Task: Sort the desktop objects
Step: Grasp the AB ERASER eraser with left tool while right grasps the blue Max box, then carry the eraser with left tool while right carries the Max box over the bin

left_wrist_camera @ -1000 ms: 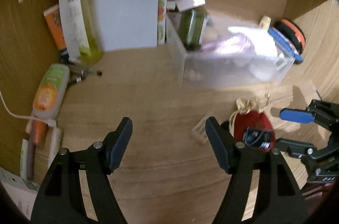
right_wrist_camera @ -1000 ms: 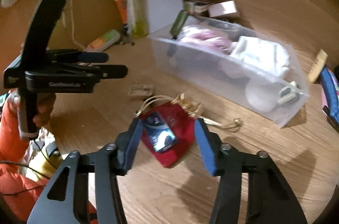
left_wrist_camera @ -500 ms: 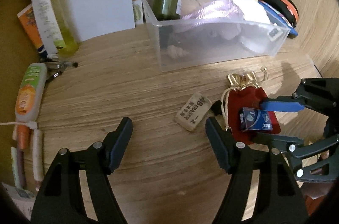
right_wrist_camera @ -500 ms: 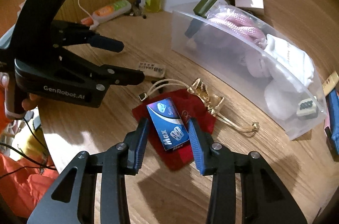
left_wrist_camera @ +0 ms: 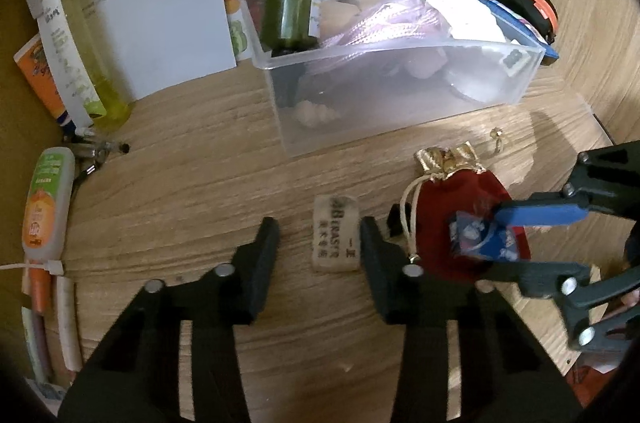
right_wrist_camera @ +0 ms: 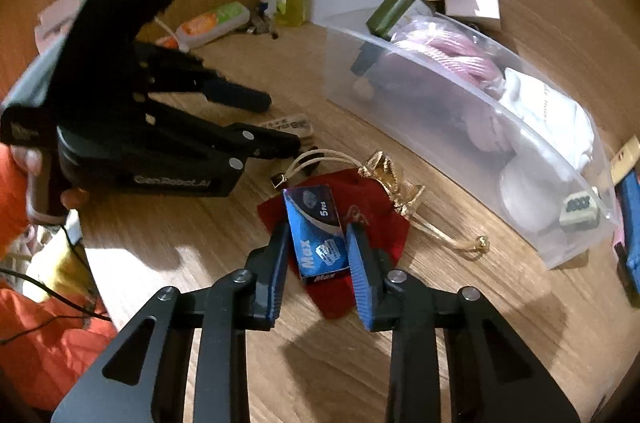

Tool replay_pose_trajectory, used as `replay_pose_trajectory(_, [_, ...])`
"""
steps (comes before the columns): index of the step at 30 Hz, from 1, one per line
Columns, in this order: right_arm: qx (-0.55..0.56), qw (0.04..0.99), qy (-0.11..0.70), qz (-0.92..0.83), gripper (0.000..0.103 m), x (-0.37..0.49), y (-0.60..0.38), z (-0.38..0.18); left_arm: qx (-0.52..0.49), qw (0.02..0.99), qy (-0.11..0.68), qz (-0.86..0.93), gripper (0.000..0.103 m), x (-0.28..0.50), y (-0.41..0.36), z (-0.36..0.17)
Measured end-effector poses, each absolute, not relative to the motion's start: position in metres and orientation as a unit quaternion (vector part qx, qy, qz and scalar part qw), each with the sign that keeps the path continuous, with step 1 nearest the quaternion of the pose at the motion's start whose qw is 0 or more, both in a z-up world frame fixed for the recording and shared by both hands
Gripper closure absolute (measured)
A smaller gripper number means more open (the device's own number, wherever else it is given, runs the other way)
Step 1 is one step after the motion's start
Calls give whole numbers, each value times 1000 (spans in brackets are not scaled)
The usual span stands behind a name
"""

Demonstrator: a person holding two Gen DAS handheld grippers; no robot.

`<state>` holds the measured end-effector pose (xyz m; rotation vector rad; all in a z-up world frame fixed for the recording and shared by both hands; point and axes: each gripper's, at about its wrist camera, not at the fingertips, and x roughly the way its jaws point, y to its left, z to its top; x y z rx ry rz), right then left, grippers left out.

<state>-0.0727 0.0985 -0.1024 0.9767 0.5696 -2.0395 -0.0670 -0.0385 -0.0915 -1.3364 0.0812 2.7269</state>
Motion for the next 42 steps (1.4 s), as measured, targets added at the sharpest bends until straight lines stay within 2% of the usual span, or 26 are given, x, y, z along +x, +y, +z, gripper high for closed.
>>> replay_pose_trajectory(3, [380,390,206,-813,77,-74,106,-94,-435,51,27,899,80,-67,-39,-91])
replay_pose_trajectory(17, [365,366,117,-848,77,-95,148,-61,-407,9,11,913,80,-57,-45,-79])
replay_pose_trajectory(28, [330,349,79,-874,77,-97,171,-34,-346,-10,24,938,80,-47,-33,-38])
replay_pose_trajectory(42, [288,319,48,-901,77,-120,202,-2,-289,2,1,957,80,-51,-30,6])
